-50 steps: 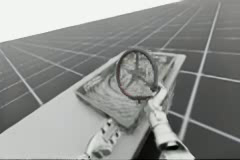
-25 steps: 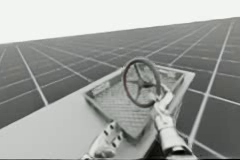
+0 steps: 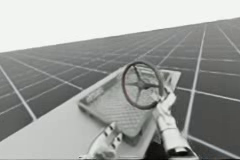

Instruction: Pick up and drop off the object

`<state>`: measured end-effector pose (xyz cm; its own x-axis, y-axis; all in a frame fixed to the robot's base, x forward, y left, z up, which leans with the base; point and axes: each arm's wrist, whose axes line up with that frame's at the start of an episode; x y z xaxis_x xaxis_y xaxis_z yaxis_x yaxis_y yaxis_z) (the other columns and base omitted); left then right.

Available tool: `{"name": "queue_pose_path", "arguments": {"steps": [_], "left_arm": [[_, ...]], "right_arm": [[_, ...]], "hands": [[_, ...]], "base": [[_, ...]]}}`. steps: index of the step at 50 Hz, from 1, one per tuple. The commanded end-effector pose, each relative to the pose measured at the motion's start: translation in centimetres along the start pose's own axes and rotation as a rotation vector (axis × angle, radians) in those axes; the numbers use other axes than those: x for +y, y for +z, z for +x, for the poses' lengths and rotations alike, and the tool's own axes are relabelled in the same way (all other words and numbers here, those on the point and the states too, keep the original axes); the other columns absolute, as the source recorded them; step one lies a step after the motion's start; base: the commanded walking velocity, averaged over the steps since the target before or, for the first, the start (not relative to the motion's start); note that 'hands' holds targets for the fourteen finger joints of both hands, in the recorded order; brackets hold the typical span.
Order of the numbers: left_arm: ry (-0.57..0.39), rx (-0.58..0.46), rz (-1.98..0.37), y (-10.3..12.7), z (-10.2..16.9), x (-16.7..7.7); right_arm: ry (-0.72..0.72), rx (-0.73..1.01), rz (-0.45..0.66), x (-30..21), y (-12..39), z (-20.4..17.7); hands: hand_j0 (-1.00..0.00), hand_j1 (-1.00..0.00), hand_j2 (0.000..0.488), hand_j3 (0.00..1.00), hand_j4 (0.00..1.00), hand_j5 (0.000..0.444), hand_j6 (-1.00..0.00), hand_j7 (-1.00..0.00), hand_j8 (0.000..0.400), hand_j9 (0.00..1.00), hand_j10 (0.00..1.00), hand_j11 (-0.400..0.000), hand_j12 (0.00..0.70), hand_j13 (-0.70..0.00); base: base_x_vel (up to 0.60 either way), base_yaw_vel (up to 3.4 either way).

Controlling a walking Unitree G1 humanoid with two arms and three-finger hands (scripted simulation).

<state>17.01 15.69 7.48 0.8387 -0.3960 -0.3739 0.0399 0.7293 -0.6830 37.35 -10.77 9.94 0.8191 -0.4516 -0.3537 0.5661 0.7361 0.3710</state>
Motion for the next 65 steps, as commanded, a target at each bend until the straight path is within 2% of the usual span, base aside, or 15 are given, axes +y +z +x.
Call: {"name": "queue_pose_path", "arguments": {"steps": [1,65], "left_arm": [[-0.091,-0.034,0.019,0.70,1.53,-1.67],[-0.091,-0.034,0.019,0.70,1.53,-1.67]], "right_arm": [[0.000,-0.026,0.024,-0.28,1.00,-0.18],[0.000,-0.026,0.024,-0.28,1.00,-0.18]], "hands": [[0.00,0.00,0.000,1.00,1.00,0.000,0.00,0.00,0.000,1.00,1.00,-0.400,0.000,-0.700],[0.00,0.00,0.000,1.00,1.00,0.000,0.00,0.00,0.000,1.00,1.00,-0.400,0.000,-0.700]], "base": [[0.20,-1.83],[0.21,-1.77]]}}
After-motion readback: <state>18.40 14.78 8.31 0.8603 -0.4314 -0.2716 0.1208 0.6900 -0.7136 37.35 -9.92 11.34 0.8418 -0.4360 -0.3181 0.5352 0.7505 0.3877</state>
